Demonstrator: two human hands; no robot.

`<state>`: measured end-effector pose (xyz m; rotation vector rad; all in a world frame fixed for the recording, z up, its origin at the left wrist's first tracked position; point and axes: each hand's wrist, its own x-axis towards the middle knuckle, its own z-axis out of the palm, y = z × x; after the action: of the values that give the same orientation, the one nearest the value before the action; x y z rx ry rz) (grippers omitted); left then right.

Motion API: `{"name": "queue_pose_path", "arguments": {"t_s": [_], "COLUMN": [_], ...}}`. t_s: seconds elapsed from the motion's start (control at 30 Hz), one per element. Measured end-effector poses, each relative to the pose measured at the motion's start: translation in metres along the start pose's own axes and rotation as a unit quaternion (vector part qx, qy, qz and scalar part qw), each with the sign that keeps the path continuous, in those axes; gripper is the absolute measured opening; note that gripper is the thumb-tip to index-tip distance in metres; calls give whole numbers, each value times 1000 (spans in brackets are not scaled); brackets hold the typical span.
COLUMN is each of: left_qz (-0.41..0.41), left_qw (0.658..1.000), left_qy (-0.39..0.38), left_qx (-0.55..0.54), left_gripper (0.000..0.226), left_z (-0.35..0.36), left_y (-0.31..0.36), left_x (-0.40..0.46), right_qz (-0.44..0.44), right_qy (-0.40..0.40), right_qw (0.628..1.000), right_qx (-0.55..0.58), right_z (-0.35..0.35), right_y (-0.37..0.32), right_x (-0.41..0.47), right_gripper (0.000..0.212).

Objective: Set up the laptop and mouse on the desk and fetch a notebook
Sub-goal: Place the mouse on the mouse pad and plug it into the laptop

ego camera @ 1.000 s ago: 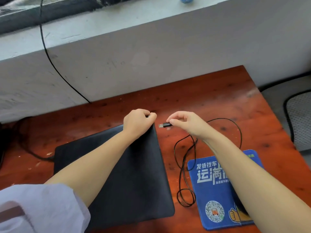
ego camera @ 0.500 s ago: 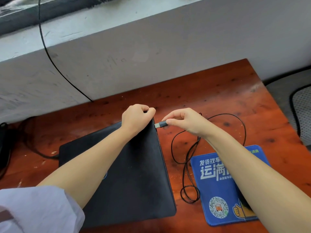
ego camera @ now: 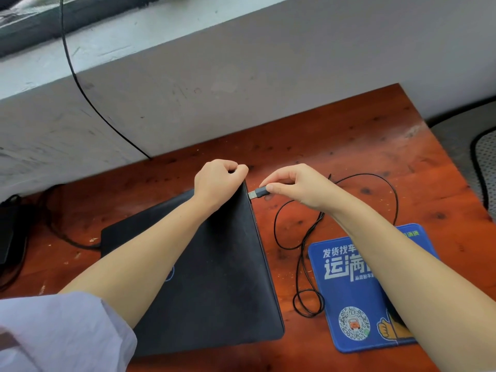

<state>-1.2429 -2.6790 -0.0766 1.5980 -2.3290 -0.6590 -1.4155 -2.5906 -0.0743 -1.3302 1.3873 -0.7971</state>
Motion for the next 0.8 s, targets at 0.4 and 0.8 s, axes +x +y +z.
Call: {"name": "queue_pose_path", "arguments": {"t_s": [0.4,0.8], "left_qz": [0,8], "left_qw": [999,995], "left_qy": [1,11], "left_qx": [-49,-102], "left_gripper": [37,30], "left_z": [-24,-34], "left_y": [5,5], "left_x": [-6,-9], "right_qz": [-34,-74], "right_qy": [-9,-21], "right_qw": [998,997], "right_qx": [42,22], "right_z": [3,6], "right_y": [-9,-22], "right_x": [-10,-14], "right_gripper": [18,20]}}
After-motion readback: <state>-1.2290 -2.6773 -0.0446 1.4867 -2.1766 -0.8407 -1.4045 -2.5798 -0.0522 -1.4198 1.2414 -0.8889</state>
